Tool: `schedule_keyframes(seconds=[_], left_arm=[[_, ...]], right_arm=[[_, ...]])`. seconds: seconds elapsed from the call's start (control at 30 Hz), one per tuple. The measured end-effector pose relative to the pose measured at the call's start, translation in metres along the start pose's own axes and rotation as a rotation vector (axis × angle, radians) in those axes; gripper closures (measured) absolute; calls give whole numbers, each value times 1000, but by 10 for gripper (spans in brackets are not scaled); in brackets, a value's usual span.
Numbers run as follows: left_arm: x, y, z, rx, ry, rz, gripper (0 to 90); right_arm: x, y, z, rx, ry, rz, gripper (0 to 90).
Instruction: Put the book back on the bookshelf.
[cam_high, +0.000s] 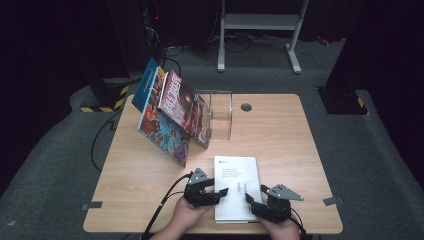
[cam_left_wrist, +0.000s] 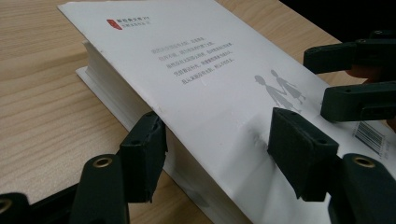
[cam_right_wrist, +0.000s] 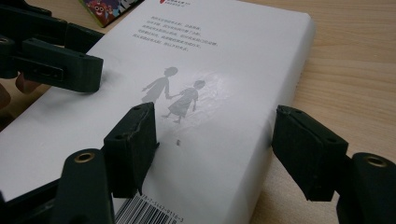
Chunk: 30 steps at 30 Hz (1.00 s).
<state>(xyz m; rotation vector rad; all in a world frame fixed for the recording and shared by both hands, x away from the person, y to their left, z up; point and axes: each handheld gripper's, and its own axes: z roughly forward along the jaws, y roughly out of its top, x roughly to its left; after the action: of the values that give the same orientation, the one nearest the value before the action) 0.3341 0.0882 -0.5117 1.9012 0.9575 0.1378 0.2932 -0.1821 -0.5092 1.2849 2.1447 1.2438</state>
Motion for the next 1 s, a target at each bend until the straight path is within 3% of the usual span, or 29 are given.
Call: schedule_keyframes(seconds=[0.3,0.5,0.8,1.0], left_arm=[[18,9,4,4,-3,-2,397],[31,10,3,-17,11,-18,397],[34,7,3,-29,-4,-56,395],[34,7,4,-25,2,-48,372]], right_arm=[[-1,8,12,-8,-18,-17,303],[-3,24,27,39,-2,-29,303],[-4,25,29,30,5,-35,302],[-4,23,28,29,8,-21,303]])
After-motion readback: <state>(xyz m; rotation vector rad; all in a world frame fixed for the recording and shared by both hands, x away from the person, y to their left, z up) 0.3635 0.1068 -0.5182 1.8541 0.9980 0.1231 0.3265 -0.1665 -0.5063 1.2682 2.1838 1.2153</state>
